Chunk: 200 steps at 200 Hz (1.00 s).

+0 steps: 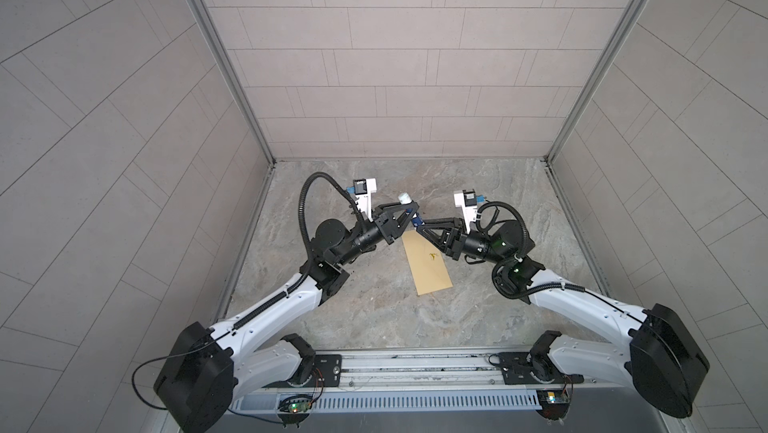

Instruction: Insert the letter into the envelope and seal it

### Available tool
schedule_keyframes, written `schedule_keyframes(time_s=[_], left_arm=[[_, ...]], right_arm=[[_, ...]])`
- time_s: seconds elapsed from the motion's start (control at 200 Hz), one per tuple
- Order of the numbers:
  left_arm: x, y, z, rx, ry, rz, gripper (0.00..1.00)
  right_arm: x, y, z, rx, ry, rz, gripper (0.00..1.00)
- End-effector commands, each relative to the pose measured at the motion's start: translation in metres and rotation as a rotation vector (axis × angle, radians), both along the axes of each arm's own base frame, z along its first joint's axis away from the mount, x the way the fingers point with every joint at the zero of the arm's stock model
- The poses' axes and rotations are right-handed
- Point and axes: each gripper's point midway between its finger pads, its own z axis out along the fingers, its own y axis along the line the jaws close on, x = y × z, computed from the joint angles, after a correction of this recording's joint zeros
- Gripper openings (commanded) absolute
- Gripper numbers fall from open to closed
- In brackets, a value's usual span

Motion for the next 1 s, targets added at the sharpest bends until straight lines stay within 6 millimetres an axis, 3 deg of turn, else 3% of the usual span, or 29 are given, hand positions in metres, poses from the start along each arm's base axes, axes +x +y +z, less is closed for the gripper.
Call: schedule_keyframes(time_s=[0.0,0.2,0.335,0.495,0.781,0.996], left_arm=[[-0.003,0.006,0.011,-0.028,-0.05,0.011,0.0],[0.002,0.007,-0.002,0.016,-0.035,0.047,0.0],[0.008,0.008,-0.015,0.065,-0.014,0.083,0.0],[0.013,0.01,-0.025,0.101,0.008,0.113,0.0],[0.019,0.012,-0.033,0.126,0.035,0.151,0.0],[0.02,0.013,-0.036,0.128,0.047,0.163,0.0]], right_arm=[[-0.002,0.0,0.019,0.032,-0.028,0.0,0.12],[0.008,-0.004,0.009,-0.089,-0.043,-0.125,0.0],[0.012,-0.014,-0.002,-0.325,-0.138,-0.337,0.0],[0.012,-0.02,0.0,-0.53,-0.267,-0.531,0.0],[0.003,0.0,0.012,-0.857,-0.541,-0.807,0.0],[-0.004,0.024,0.006,-1.008,-0.67,-0.918,0.0]])
